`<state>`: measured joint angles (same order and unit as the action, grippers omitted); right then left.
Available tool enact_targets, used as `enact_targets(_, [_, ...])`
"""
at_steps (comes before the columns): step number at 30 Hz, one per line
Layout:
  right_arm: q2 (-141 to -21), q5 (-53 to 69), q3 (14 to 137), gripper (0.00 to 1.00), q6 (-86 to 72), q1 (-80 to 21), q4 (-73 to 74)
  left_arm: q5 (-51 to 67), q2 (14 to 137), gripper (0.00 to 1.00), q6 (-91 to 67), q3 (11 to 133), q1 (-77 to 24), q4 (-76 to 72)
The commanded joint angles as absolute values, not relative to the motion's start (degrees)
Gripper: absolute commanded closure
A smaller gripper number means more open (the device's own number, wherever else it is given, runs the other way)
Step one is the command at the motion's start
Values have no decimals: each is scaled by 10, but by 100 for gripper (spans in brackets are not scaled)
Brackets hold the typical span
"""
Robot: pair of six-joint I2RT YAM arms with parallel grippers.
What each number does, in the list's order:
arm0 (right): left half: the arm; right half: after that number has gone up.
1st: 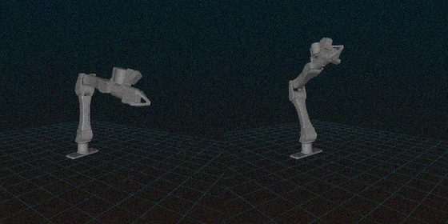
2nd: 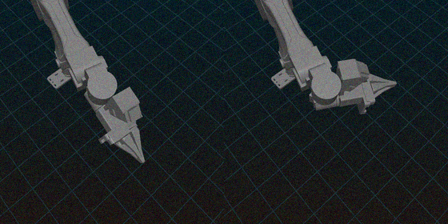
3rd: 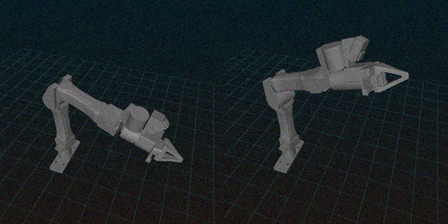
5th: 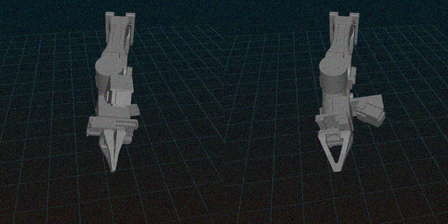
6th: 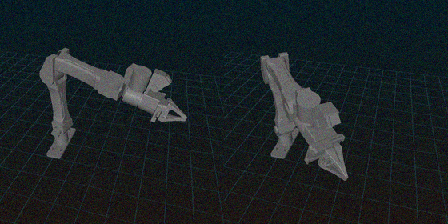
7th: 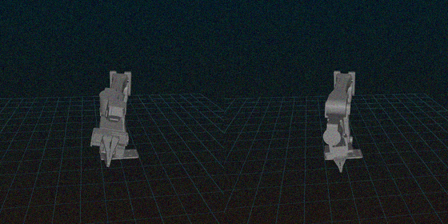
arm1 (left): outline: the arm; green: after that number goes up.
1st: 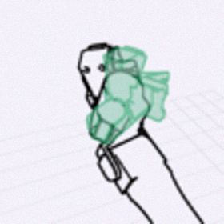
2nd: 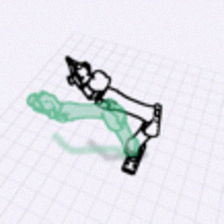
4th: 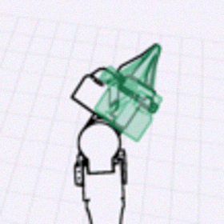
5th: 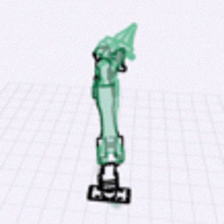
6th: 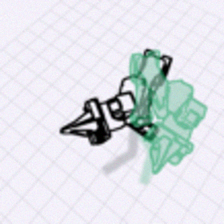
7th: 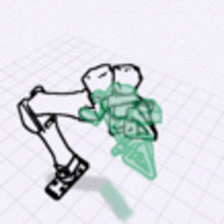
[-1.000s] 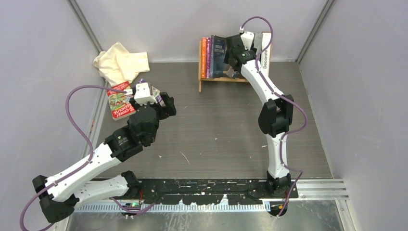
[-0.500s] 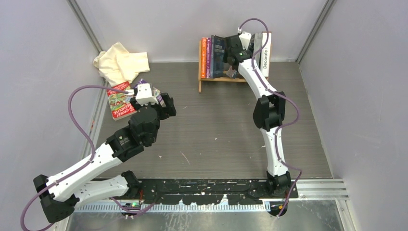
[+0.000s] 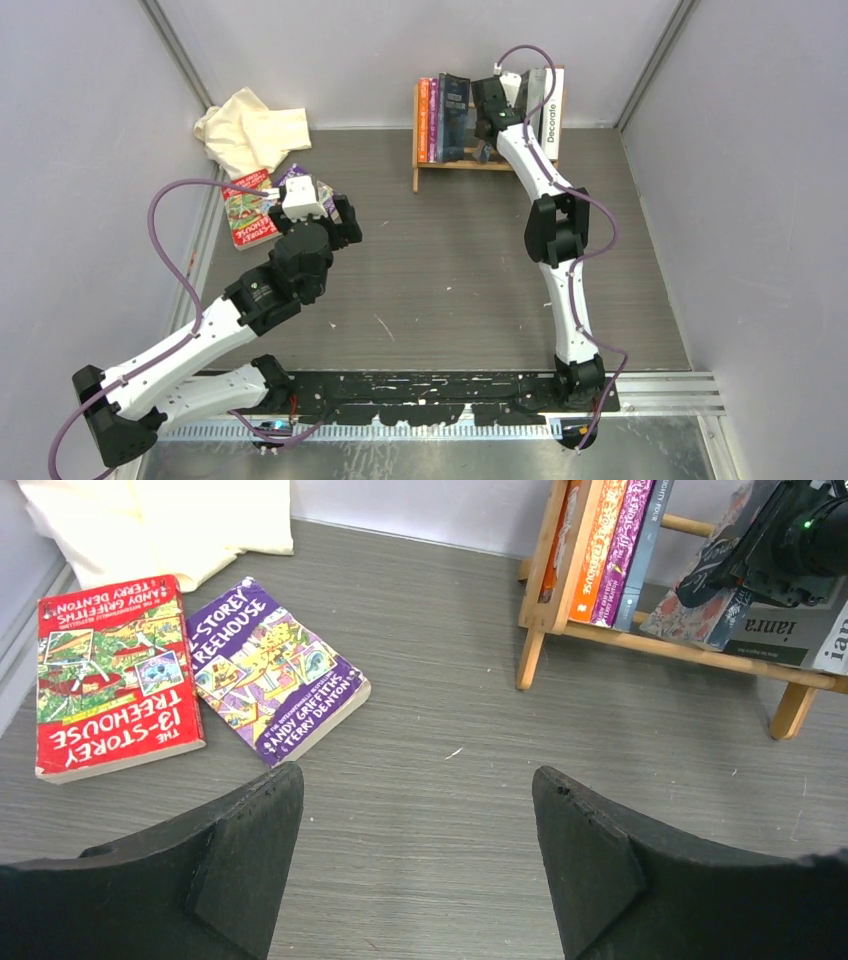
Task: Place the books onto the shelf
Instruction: Adjust the book on the shelf.
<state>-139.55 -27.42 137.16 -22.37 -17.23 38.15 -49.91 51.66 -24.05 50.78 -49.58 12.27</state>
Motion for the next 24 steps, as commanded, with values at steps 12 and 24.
enact_targets(12, [-1381, -209, 1405, 81, -168, -203, 335, -500, 497, 16, -266, 497, -487, 95])
enact_targets(24, [-1405, -179, 1417, 80, -157, -227, 319, -512, 474, 16, -280, 485, -487, 114])
